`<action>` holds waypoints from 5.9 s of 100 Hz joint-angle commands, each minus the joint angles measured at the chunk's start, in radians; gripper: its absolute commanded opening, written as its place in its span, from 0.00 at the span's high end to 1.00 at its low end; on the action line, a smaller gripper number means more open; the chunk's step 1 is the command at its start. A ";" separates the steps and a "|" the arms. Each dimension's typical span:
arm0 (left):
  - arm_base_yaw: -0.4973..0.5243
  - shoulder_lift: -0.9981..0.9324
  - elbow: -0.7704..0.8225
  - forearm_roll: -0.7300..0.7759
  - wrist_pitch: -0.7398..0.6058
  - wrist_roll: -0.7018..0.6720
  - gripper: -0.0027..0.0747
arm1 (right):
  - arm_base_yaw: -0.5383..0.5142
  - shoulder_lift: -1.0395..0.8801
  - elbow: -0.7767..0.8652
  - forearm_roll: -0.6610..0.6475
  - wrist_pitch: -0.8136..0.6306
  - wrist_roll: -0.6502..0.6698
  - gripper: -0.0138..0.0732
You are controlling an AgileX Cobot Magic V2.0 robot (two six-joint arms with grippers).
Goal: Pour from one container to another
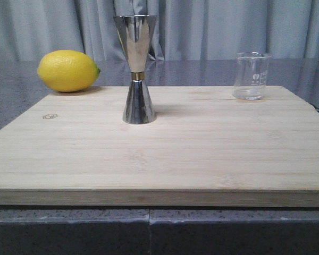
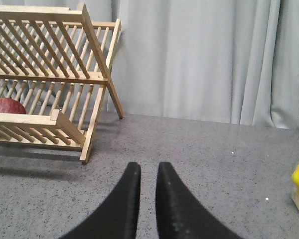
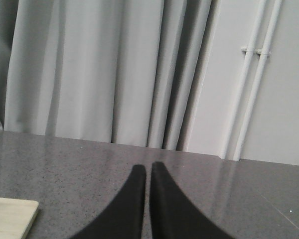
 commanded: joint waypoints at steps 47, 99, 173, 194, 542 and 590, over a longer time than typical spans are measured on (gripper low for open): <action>0.004 0.011 0.031 0.020 -0.075 0.000 0.99 | -0.003 0.009 -0.004 -0.005 -0.026 0.001 0.92; 0.004 0.011 0.038 -0.008 -0.079 0.000 0.99 | -0.003 0.009 -0.004 -0.005 -0.075 0.001 0.92; 0.004 0.011 0.146 -0.413 -0.138 0.358 0.99 | -0.003 0.009 -0.004 -0.005 -0.075 0.001 0.92; 0.004 -0.049 0.221 -0.402 -0.256 0.362 0.99 | -0.003 0.009 -0.004 -0.005 -0.075 0.001 0.92; 0.004 -0.076 0.221 -0.611 -0.132 0.549 0.99 | 0.048 -0.127 0.246 1.032 -0.047 -0.811 0.92; 0.004 -0.076 0.221 -0.611 -0.132 0.549 0.99 | 0.038 -0.127 0.246 1.030 -0.057 -0.828 0.92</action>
